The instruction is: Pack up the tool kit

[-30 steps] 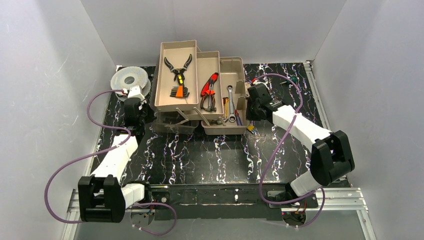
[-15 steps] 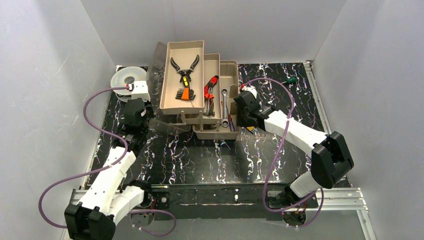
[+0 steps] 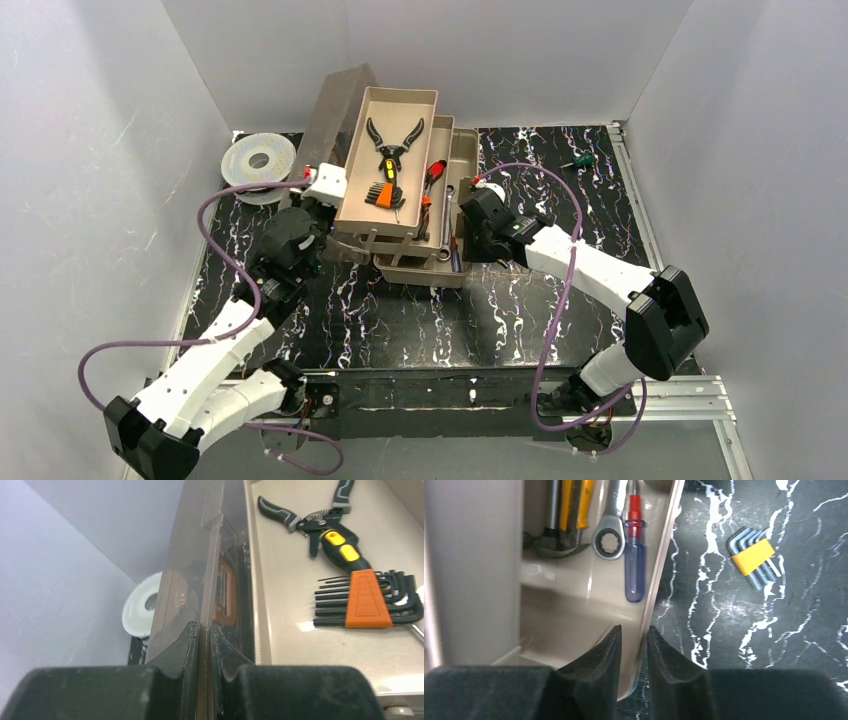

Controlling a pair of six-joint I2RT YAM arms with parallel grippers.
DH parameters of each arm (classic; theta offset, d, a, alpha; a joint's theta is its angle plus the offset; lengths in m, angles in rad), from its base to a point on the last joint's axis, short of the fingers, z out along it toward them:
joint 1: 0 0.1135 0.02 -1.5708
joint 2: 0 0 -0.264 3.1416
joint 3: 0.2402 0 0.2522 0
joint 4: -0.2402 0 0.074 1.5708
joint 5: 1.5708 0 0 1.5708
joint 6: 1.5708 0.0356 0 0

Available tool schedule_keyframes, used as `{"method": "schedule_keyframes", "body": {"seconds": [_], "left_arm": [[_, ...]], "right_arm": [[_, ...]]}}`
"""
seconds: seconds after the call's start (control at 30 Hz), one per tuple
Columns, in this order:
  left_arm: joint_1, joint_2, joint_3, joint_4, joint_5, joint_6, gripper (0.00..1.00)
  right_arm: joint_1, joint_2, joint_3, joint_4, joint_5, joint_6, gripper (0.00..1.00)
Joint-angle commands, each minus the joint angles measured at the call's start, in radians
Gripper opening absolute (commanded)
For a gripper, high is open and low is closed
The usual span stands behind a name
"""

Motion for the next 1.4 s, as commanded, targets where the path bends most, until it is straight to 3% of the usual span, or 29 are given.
{"method": "schedule_keyframes", "body": {"seconds": [0.0,0.07,0.2,0.43,0.6,0.67,0.87,0.9,1.17,1.23,1.37], "left_arm": [[-0.212,0.078,0.038,0.142,-0.007,0.176,0.00],[-0.276,0.126,0.043,0.167,-0.060,0.220,0.00],[-0.342,0.192,0.050,0.197,-0.110,0.224,0.00],[-0.443,0.286,0.099,0.152,-0.132,0.127,0.00],[-0.541,0.358,0.124,0.109,-0.132,-0.012,0.03],[-0.578,0.397,0.138,0.083,-0.093,-0.132,0.16],[-0.595,0.438,0.144,0.077,0.150,-0.477,0.78],[-0.595,0.435,0.137,0.095,0.195,-0.519,0.84],[-0.593,0.330,0.171,0.063,0.331,-0.626,0.88],[-0.584,0.283,0.184,0.024,0.337,-0.646,0.89],[-0.482,0.184,0.185,-0.080,0.371,-0.735,0.96]], "right_arm": [[0.054,-0.064,0.062,0.120,-0.123,0.055,0.43],[0.043,-0.121,0.026,0.140,-0.087,0.064,0.57],[0.002,-0.235,-0.037,0.166,-0.078,0.060,0.69],[-0.099,-0.393,-0.061,0.052,-0.019,0.029,0.70],[-0.190,-0.587,-0.192,0.081,0.071,0.033,0.70],[-0.239,-0.637,-0.218,0.085,0.069,0.028,0.70],[-0.284,-0.677,-0.226,0.065,0.081,0.022,0.70],[-0.288,-0.680,-0.226,0.065,0.080,0.020,0.70],[-0.351,-0.613,-0.192,0.064,-0.015,-0.027,0.70],[-0.384,-0.576,-0.173,0.072,-0.101,-0.046,0.69],[-0.469,-0.481,-0.126,0.133,-0.421,-0.072,0.70]]}}
